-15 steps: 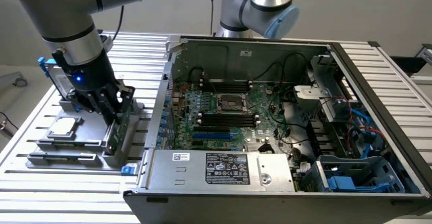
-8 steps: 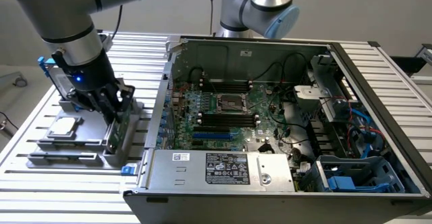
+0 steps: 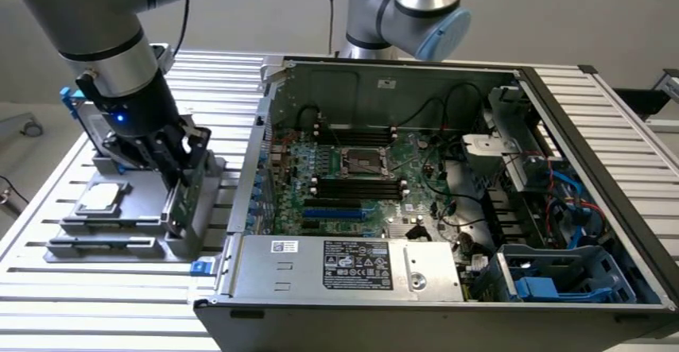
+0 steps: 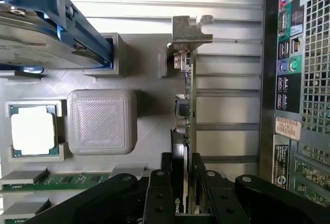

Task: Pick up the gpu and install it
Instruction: 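Pick up the gpu and move the gpu toward the slot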

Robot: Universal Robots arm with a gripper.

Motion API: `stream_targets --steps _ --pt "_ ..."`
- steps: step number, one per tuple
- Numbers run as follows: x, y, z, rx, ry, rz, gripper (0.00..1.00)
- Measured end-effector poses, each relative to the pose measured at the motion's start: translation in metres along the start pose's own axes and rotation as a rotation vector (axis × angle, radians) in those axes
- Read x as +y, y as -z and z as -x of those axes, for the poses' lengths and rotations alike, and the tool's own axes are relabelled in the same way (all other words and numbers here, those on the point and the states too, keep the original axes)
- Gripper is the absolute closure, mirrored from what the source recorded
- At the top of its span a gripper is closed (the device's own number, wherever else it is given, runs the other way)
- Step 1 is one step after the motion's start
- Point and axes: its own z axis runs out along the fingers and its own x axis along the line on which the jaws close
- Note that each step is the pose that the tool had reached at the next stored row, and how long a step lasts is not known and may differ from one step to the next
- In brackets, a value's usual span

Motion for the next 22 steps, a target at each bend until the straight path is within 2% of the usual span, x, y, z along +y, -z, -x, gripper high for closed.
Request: stream_targets --steps 6,16,22 --pt "0.0003 0.0161 0.001 0.0024 -0.001 0.0110 0.74" --pt "0.0009 0.0518 0.004 0.0059 -0.001 0.0211 0.74" --pt "0.0017 0.0778 0.016 0.0096 -0.002 0.0239 0.74"
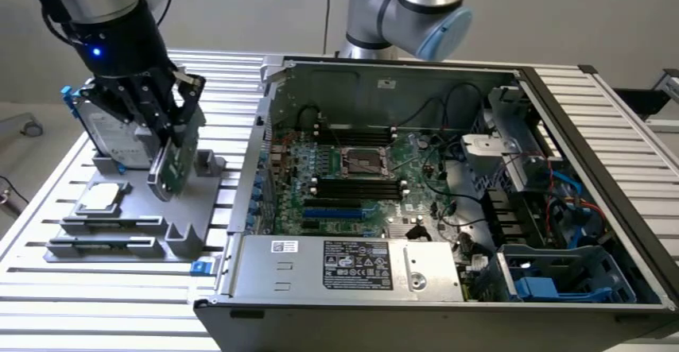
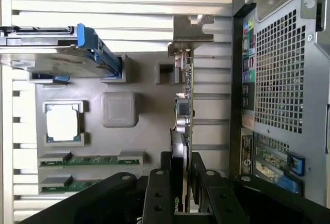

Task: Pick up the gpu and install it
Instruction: 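Pick up the gpu and move the gpu toward the slot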

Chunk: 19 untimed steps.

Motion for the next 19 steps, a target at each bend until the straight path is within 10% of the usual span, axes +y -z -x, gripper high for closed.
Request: stream_targets --steps 19 --pt "0.0028 0.0697 0.076 0.0351 -0.003 0.0200 0.74"
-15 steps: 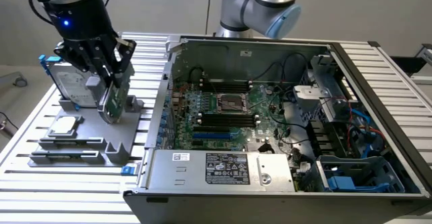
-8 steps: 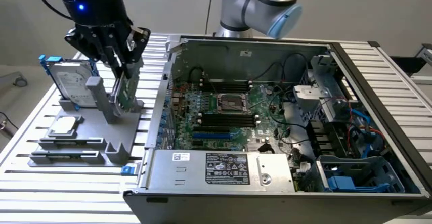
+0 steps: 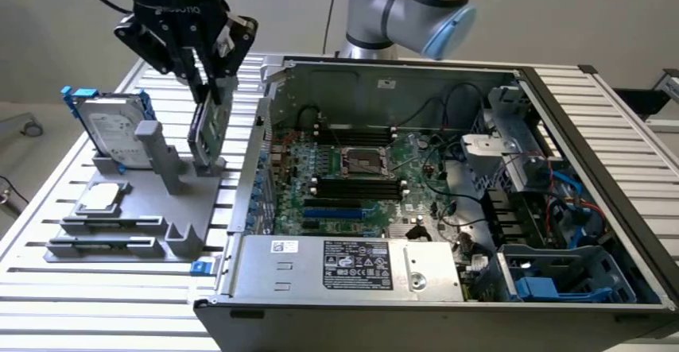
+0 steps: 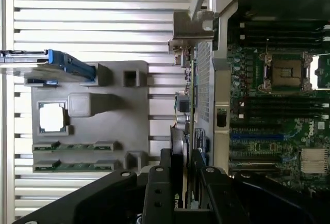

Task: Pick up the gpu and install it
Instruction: 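Pick up the gpu and move the gpu toward the slot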

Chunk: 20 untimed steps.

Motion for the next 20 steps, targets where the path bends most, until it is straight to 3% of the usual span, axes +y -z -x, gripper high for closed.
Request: stream_targets --steps 8,11,20 --pt "0.0018 0.0238 0.036 0.0154 -0.001 0.0123 0.74" --pt "0.0018 0.0240 0.050 0.0160 -0.001 0.0157 0.74" --pt "0.0008 0.0124 0.091 0.0160 -0.001 0.0134 0.74"
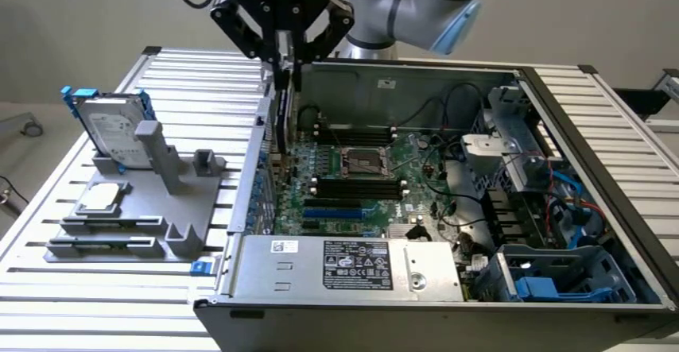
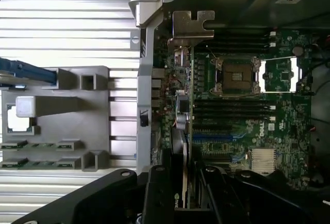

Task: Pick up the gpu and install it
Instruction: 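Pick up the gpu and move the gpu toward the slot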

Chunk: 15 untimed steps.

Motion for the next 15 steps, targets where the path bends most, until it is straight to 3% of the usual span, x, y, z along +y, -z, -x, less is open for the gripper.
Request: stream_targets --steps 15 --pt "-0.0025 -0.0265 0.069 0.0000 0.000 -0.0134 0.74"
